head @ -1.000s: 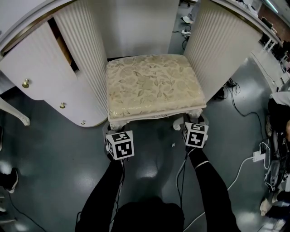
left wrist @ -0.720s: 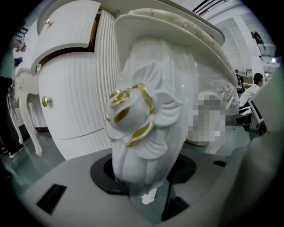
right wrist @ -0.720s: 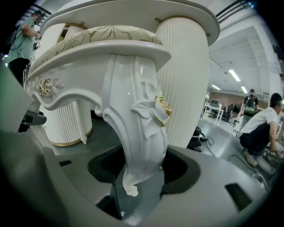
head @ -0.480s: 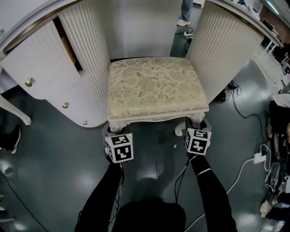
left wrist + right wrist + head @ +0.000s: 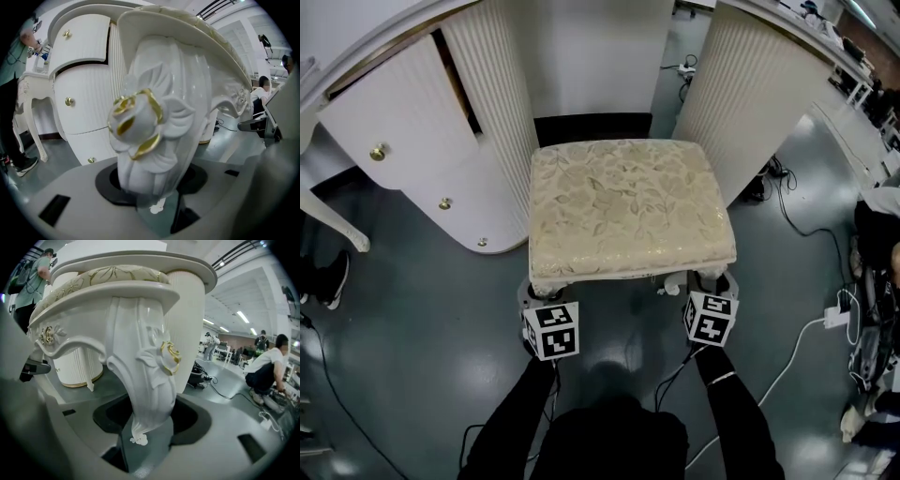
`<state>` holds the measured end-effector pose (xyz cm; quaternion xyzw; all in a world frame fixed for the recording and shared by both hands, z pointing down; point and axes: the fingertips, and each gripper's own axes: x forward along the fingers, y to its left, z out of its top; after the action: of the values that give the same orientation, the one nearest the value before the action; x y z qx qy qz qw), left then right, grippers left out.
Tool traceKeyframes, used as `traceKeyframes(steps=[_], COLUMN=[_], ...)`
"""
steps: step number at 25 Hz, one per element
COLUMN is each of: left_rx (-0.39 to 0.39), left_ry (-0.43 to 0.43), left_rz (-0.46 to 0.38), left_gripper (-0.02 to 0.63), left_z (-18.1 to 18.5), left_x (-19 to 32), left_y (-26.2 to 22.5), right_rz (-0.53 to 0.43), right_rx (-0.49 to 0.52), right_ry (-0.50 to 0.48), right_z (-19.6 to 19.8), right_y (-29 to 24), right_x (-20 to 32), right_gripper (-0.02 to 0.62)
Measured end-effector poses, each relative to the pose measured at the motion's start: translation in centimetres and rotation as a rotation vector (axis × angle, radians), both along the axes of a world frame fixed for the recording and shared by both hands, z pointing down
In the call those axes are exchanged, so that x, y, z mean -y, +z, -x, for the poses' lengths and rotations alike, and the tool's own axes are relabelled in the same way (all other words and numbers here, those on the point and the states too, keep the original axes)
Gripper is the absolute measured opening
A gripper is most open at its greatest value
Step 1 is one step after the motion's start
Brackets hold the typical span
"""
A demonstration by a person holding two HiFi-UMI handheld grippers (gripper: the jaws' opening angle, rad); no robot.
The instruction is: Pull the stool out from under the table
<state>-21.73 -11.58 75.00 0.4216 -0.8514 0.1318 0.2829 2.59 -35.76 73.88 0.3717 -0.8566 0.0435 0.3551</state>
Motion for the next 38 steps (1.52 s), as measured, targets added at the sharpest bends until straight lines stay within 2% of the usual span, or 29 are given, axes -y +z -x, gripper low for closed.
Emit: traceKeyframes(steps=[14,22,38], left_rx=[-0.127,-0.150,-0.124], left_ry=[0.036,0.034,0.000], left_rz=[0.088,0.115,0.111], left_gripper=[0.215,0.215,0.215], left_z=[-0.8,-1.2,-1.0], left_x=[-0.7,-1.0,-0.9], left_y=[-0.5,-0.4,-0.4], right_rz=[0.090,0.095,0.067], right_rx=[-0.127,-0.152,-0.150], right_ry=[0.048,0.058,0.072], right_z=[-1.8,-2.2,-2.1], right_y=[-2.0,-2.4,-2.4], right_x=[-1.7,-2.0,-1.9], right_gripper=[0.247,0.247,0.249])
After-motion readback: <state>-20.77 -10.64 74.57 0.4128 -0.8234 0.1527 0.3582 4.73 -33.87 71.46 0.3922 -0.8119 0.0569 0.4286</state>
